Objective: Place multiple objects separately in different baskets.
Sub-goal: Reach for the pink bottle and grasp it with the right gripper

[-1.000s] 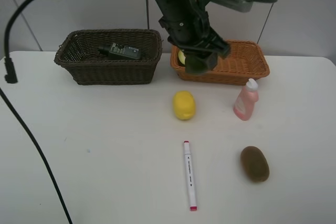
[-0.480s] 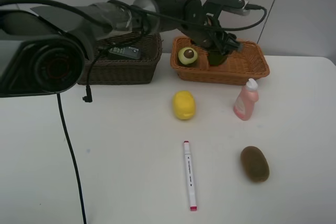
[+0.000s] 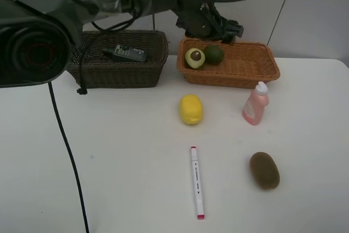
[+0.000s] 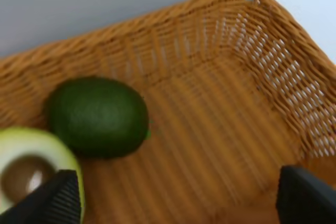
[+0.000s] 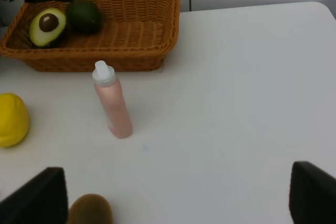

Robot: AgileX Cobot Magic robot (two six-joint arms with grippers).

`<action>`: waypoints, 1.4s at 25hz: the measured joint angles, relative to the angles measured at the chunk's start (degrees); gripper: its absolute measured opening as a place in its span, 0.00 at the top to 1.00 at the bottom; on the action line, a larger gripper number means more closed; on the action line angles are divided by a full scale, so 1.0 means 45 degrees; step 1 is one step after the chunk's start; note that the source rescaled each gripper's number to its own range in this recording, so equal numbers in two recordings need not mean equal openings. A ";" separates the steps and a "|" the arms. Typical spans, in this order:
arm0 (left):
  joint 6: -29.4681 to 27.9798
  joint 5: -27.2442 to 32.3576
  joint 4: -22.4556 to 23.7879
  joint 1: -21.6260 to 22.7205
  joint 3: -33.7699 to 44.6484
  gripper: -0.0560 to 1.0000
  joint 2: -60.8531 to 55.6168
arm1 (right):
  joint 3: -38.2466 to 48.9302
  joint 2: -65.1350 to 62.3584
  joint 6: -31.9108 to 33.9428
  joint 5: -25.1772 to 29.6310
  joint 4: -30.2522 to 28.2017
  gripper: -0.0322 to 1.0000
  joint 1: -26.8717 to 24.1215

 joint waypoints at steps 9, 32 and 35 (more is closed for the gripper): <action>-0.0757 0.7994 0.0025 0.1323 -0.0029 0.05 -0.2212 | 0.0000 0.0000 0.0000 0.0000 0.0000 0.00 0.0000; -0.1331 0.8306 0.2168 0.6889 1.4797 0.05 -1.6875 | 0.0000 0.0000 0.0000 0.0000 0.0000 0.00 0.0000; -0.1331 0.8335 0.2192 0.6906 1.6387 0.05 -2.0224 | 0.0000 0.0000 0.0000 0.0000 0.0000 0.00 0.0000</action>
